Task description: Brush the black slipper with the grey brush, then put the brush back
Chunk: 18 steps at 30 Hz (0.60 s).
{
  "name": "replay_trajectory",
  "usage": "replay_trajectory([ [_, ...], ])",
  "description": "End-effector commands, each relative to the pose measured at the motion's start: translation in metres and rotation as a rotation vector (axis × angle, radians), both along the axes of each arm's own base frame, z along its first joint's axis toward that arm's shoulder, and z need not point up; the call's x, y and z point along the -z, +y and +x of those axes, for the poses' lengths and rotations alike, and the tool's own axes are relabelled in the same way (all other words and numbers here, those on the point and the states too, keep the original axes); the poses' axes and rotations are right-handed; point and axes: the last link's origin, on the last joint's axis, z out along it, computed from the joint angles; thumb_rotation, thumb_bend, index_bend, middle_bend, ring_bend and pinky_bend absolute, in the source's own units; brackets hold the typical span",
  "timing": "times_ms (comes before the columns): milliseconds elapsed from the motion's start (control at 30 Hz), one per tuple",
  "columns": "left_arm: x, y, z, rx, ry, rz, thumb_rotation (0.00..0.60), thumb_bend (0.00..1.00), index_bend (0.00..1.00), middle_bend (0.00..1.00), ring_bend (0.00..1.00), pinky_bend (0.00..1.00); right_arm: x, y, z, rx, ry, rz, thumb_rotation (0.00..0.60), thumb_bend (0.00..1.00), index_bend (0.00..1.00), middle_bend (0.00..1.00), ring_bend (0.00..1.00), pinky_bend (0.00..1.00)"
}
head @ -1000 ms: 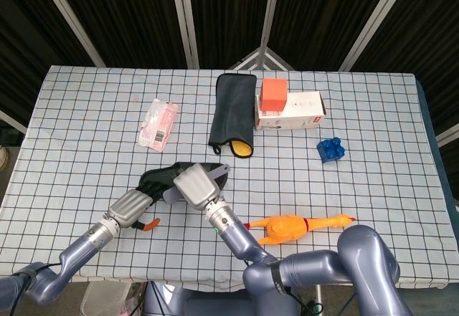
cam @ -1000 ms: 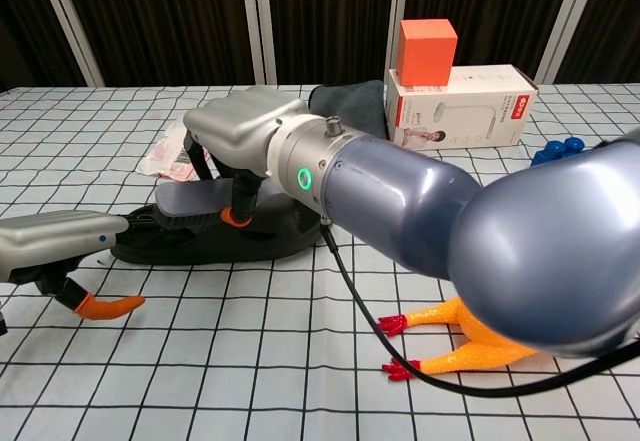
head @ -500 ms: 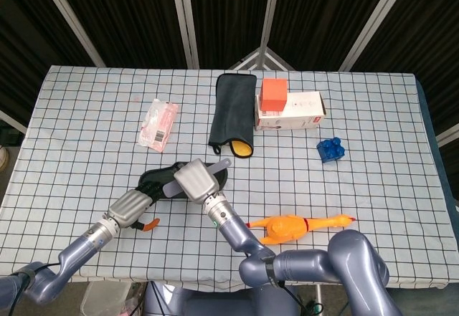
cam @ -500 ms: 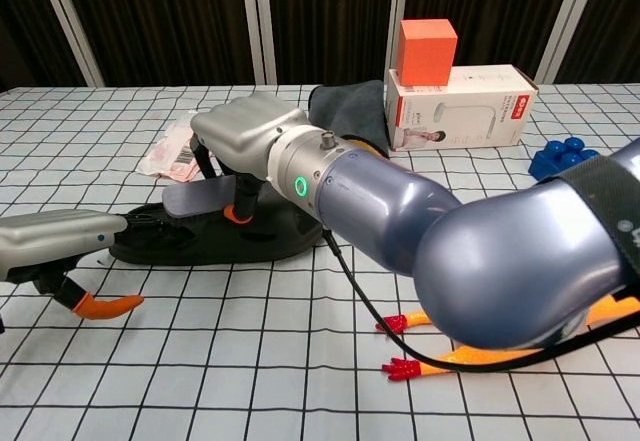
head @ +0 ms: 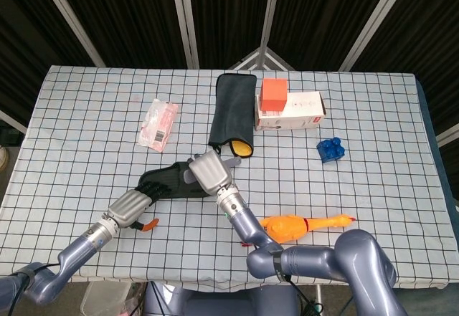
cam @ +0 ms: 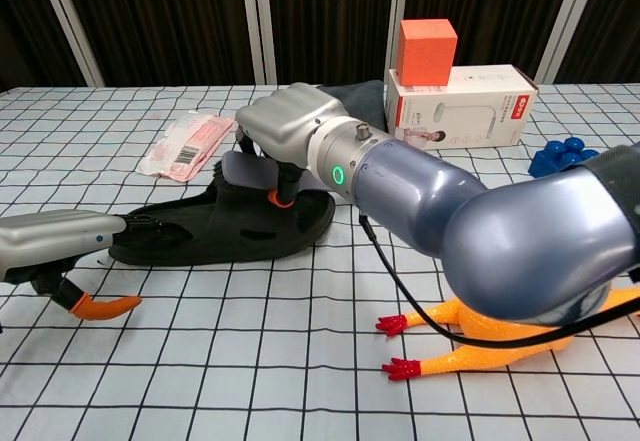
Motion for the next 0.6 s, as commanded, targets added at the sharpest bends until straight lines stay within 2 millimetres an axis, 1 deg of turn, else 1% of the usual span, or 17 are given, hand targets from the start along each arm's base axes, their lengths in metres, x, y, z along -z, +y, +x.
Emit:
replay_trajectory([
  [33,0.001,0.000,0.001,-0.001,0.000,-0.001,0.438,0.57,0.03,0.05,0.00,0.05,0.000,0.001,0.000,0.002,-0.001,0.001,0.600,0.84,0.89,0.67,0.62,0.66],
  [200,0.002,0.001,0.003,0.004,-0.002,-0.001,0.440,0.58,0.03,0.05,0.00,0.05,0.004,0.009,0.005,-0.015,0.000,0.015,0.600,0.84,0.89,0.67,0.62,0.66],
  [600,0.004,0.002,0.008,0.009,-0.012,-0.006,0.438,0.58,0.03,0.05,0.00,0.05,0.020,0.035,0.025,-0.080,-0.001,0.040,0.600,0.84,0.89,0.67,0.62,0.66],
])
